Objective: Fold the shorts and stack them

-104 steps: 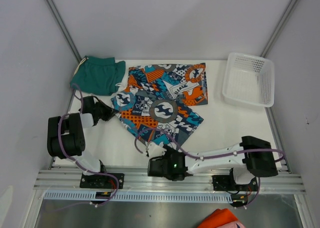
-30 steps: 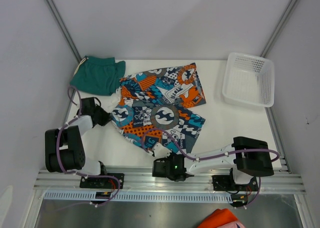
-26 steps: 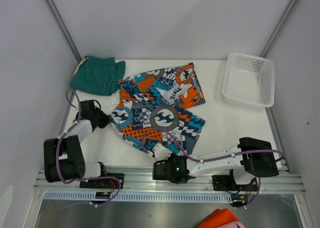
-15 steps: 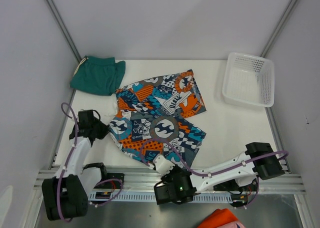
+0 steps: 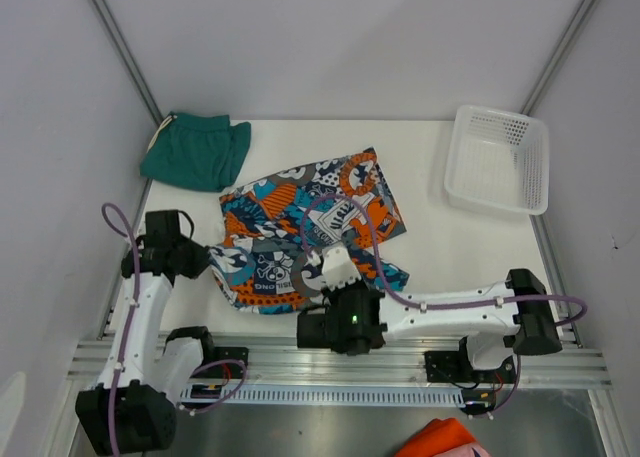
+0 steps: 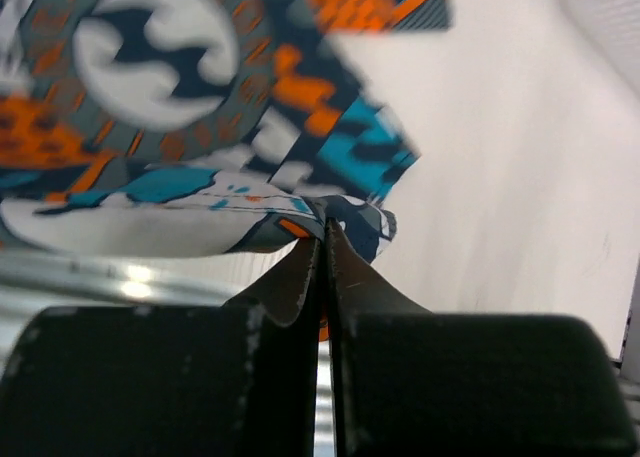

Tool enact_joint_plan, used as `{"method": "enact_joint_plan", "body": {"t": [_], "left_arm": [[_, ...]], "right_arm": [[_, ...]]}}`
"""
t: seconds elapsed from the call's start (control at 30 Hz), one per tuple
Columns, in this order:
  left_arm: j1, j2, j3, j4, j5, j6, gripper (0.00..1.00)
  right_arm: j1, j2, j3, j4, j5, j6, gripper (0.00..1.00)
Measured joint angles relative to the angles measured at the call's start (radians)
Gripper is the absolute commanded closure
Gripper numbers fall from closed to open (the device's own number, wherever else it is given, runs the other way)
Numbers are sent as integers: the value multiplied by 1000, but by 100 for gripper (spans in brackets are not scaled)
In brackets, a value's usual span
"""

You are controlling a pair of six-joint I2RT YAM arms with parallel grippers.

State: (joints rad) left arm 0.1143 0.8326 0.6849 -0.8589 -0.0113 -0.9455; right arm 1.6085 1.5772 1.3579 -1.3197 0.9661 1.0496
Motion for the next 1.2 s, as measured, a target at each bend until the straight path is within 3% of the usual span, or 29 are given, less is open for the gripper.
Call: {"method": "enact_joint_plan", "body": {"t": [0.17,0.23,0.33,0.53,0.7,0.97,1.2], "left_arm": [[0,181,213,-65,-9,-24,100],[1,239,260,-81,-8,-32,100],[15,328,307,-98,19,-51,100],[59,441,328,-89,106,-105,100],[80,474,360,-70,158,-163,100],[107,477,389,-24,197,-299,100],[108,509,429,3,198,-408,100]], "right_arm": [[-182,0,77,-2,127,-132,100],[-256,-1,79,27,164,-259,100],[-372,-10,57,208,169,-521,100],[-611,-127,-71,674,-68,-1004,100],[-714,-178,-88,949,-258,-1299,100],[-834,-23,66,1080,-490,-1518,100],[-925,115,88,1119,-596,-1571,100]]}}
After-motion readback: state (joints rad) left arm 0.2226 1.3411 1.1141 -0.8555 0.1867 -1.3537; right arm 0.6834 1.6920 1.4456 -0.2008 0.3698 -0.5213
